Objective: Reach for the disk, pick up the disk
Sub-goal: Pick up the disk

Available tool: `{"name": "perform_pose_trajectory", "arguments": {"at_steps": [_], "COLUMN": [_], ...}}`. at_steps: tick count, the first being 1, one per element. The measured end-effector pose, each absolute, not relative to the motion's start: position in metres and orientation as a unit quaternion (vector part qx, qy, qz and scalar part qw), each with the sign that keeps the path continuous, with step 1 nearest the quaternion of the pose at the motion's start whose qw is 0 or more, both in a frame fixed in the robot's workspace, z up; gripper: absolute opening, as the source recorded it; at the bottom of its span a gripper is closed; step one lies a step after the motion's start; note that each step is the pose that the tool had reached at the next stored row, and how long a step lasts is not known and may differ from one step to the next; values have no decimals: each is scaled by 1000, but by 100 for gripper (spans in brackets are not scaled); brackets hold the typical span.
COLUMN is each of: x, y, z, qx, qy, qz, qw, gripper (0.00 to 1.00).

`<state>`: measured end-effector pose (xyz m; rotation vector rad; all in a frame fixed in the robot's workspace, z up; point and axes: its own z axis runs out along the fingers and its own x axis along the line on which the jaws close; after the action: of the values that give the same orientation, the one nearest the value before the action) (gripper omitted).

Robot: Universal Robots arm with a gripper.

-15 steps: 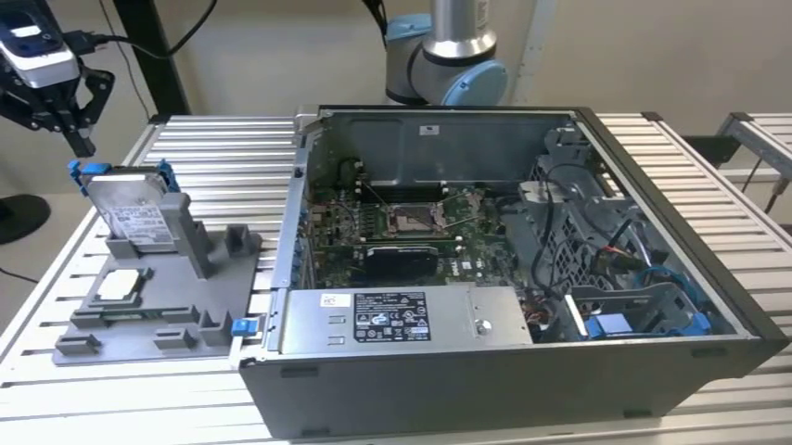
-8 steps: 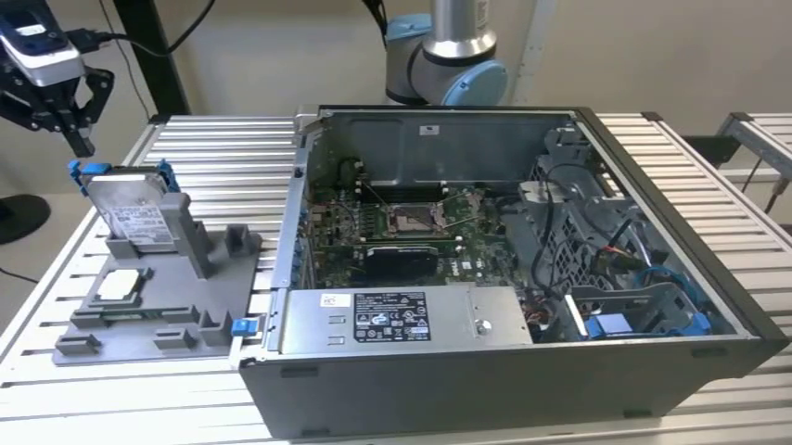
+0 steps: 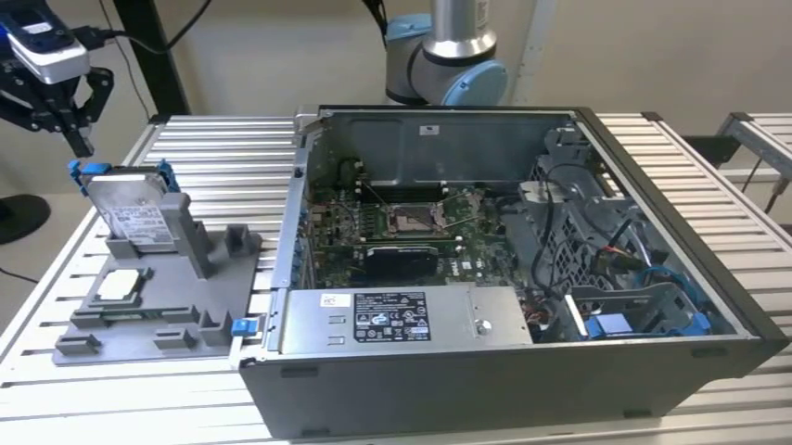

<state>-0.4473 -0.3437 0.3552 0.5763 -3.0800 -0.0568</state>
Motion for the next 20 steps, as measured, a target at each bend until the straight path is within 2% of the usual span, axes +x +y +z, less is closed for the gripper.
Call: {"name": "perform_pose_trajectory", "arguments": {"at_steps": [20], "x": [-447], "y": [-344], "z": [355], "qx": [299], "qy": [-954], "qz": [-17], "qw": [6], "gripper": [0]}}
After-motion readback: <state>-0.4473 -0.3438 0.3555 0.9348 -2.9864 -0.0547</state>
